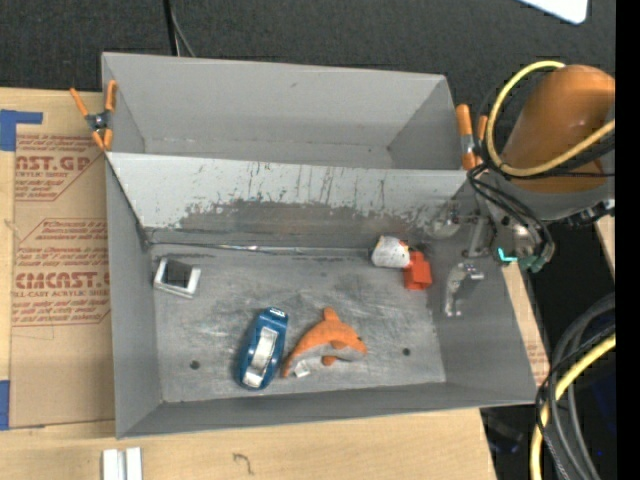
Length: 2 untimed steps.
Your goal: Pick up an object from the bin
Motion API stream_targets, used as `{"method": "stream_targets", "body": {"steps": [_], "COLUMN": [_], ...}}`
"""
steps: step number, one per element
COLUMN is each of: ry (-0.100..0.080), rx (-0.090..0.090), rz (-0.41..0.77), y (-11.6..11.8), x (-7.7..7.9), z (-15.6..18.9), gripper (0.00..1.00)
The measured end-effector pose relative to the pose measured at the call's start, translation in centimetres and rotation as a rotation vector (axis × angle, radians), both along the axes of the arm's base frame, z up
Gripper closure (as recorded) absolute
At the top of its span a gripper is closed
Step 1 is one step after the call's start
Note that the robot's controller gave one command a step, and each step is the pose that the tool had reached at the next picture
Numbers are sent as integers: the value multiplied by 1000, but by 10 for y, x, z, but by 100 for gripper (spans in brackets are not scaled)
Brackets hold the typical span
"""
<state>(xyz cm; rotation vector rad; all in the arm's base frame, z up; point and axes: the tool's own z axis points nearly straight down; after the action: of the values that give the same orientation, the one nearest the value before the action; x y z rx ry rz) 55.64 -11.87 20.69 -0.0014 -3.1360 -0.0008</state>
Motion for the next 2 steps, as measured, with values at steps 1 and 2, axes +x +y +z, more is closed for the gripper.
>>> {"method": "stream_targets", "body": {"steps": [1,2], "ry": [-8,-14], "rx": [-1,-2], "rz": [1,6], "y": [0,6], "x": [2,7], "z": [4,-49], "gripper": [0,0]}}
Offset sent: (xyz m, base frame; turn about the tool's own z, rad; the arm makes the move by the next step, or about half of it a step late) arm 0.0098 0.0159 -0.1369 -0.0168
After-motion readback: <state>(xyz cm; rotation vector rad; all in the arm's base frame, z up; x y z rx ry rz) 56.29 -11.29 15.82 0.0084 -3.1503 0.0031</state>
